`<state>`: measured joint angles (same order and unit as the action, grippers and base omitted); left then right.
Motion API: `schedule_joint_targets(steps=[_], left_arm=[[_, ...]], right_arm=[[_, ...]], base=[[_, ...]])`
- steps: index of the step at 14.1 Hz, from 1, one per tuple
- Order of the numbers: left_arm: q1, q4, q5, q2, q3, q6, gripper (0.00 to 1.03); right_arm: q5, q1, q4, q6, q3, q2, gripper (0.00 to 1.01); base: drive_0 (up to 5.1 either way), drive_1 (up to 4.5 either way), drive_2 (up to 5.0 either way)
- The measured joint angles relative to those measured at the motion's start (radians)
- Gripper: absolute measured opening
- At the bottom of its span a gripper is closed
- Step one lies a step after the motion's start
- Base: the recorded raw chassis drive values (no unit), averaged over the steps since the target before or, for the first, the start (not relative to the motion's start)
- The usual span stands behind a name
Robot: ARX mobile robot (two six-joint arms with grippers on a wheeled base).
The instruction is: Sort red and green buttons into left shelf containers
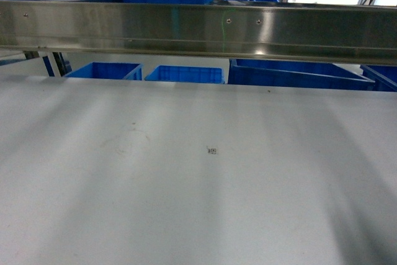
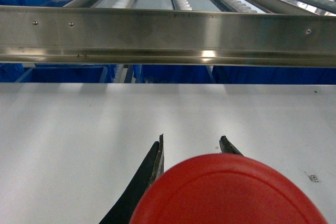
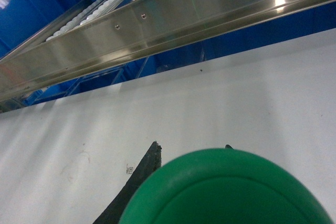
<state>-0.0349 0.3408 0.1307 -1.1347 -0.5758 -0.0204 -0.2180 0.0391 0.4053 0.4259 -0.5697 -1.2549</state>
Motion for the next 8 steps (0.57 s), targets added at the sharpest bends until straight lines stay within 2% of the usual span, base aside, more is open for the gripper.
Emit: schedule_joint_targets(steps=[6,8], left_arm=[[-0.002,0.004,0.0,0.003,0.0,0.0,0.27],[-0.002,0.004,0.0,0.003,0.0,0.0,0.27]], right_arm=[[0.0,0.0,0.0,0.0,0.0,0.0,0.27],[0.0,0.0,0.002,0.0,0.0,0.0,0.27]], base=[[0.0,0.0,0.0],[-4.9,1.95,2.9]])
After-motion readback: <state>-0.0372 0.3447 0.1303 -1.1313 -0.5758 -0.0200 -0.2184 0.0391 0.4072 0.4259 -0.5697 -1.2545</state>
